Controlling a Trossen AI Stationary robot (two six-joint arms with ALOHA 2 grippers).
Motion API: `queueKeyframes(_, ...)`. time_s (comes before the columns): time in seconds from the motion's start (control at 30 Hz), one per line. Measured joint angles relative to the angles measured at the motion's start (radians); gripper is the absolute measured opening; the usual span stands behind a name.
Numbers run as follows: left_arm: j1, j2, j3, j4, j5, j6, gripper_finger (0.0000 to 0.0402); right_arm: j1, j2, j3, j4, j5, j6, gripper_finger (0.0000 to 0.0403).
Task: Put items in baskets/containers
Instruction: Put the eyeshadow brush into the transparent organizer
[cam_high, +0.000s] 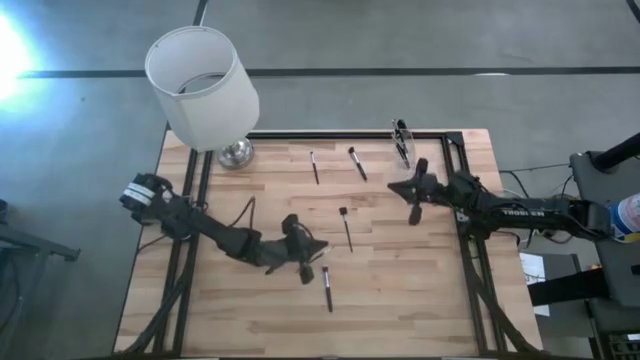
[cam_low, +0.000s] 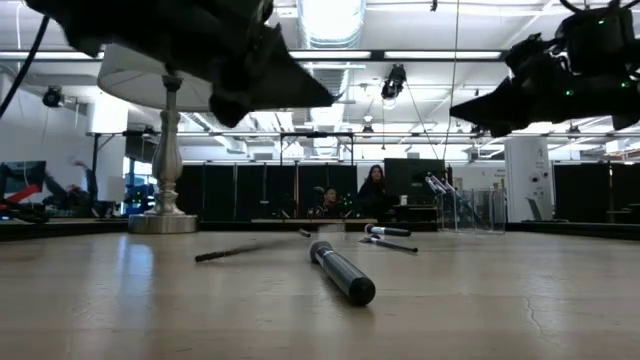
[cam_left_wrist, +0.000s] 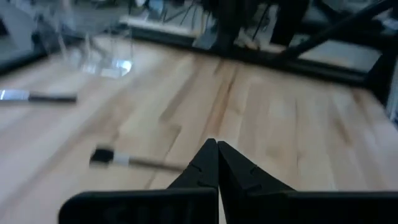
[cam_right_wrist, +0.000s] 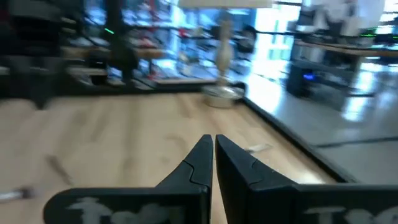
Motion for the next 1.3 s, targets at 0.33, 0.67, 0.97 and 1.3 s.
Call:
queueKeyframes(0.33,0.083,0.005,0.055,-0.266,0.293,-0.196,0.0001,0.086,0.105,0.001,0.034,0.009,0.040,0.0013)
queueKeyframes(0.67,0.045,0.068,0.245,-0.696,0.314,-0.448,0.0077,0.088,0.151,0.018,0.031,0.027,0.041,0.0013)
queueKeyframes(0.97,0.096,0.159,0.298,-0.695,0.275,-0.363,0.0101,0.089,0.152,0.018,0.031,0.026,0.041,0.0013)
queueKeyframes(1.3,0.175,0.238,0.355,-0.693,0.311,-0.242,0.0101,0.092,0.152,0.018,0.031,0.024,0.040,0.0013)
